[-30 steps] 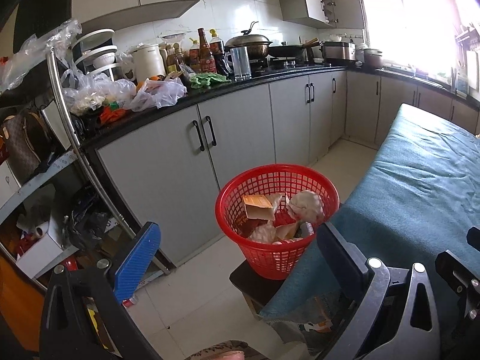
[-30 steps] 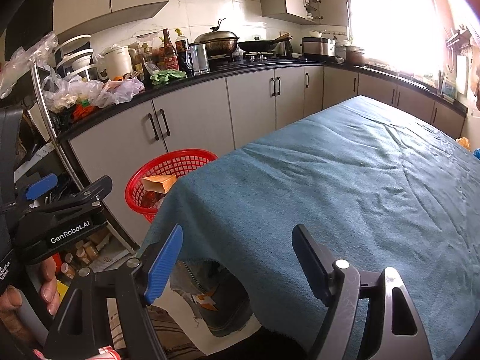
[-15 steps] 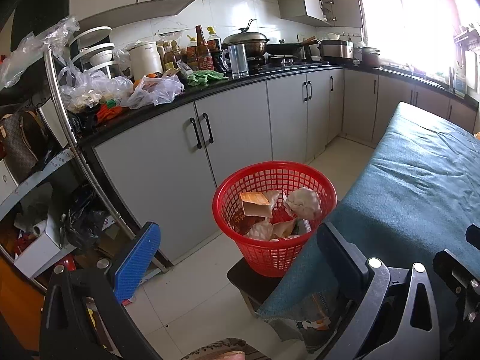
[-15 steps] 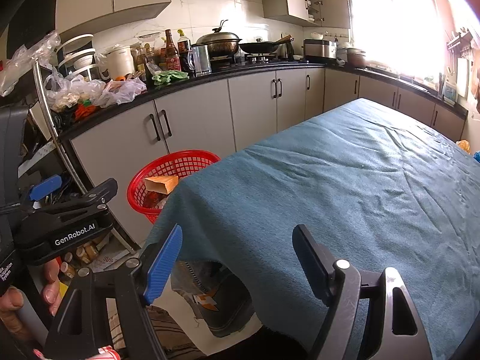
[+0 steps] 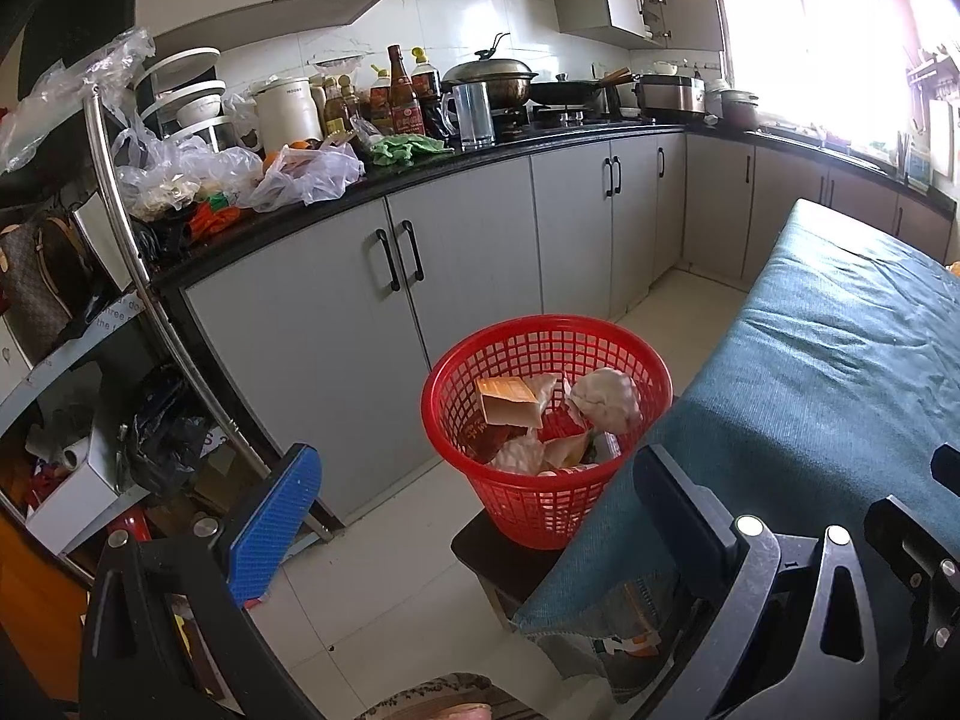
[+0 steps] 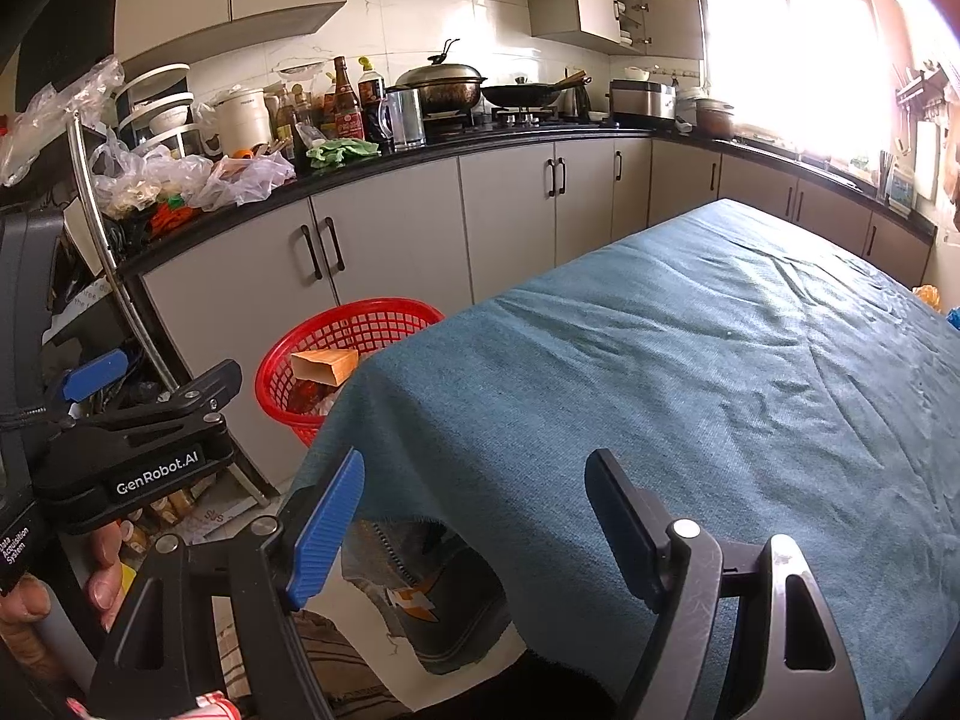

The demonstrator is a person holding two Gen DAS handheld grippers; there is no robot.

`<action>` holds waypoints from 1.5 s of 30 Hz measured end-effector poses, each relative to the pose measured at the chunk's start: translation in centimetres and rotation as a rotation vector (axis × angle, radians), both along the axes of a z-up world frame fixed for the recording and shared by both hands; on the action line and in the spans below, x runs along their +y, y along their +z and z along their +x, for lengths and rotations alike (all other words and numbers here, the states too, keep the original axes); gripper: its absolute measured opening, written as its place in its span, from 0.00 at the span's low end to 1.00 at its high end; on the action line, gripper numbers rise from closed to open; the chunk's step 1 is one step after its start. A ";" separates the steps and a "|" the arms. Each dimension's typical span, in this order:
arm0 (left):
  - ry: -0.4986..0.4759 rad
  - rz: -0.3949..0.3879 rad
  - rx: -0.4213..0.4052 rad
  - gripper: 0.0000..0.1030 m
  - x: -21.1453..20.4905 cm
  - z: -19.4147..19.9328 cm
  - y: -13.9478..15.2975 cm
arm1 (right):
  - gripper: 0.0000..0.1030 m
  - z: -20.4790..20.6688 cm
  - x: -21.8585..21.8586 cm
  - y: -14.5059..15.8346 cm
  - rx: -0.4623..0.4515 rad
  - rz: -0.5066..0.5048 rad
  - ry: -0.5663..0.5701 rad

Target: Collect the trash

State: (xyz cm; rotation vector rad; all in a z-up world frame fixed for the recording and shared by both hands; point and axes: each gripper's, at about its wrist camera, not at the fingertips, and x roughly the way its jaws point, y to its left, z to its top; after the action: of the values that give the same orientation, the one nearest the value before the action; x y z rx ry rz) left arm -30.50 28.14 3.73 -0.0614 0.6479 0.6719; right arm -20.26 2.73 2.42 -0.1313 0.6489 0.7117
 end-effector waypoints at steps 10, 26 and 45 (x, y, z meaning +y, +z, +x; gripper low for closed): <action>0.001 -0.012 0.008 1.00 0.2 -0.1 -0.5 | 0.78 0.1 0.1 -0.1 -0.003 -0.003 0.002; 0.005 -0.040 0.021 1.00 1.0 0.0 -0.6 | 0.78 0.1 0.2 -0.2 -0.003 -0.006 0.001; 0.011 -0.048 0.030 1.00 1.4 0.0 -1.0 | 0.78 0.1 0.3 -1.0 -0.001 -0.013 0.005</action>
State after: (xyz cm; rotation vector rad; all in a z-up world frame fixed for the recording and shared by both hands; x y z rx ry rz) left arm -30.47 29.52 2.78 -0.0991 0.6927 0.6689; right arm -20.16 3.04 1.42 -0.1451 0.6527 0.7126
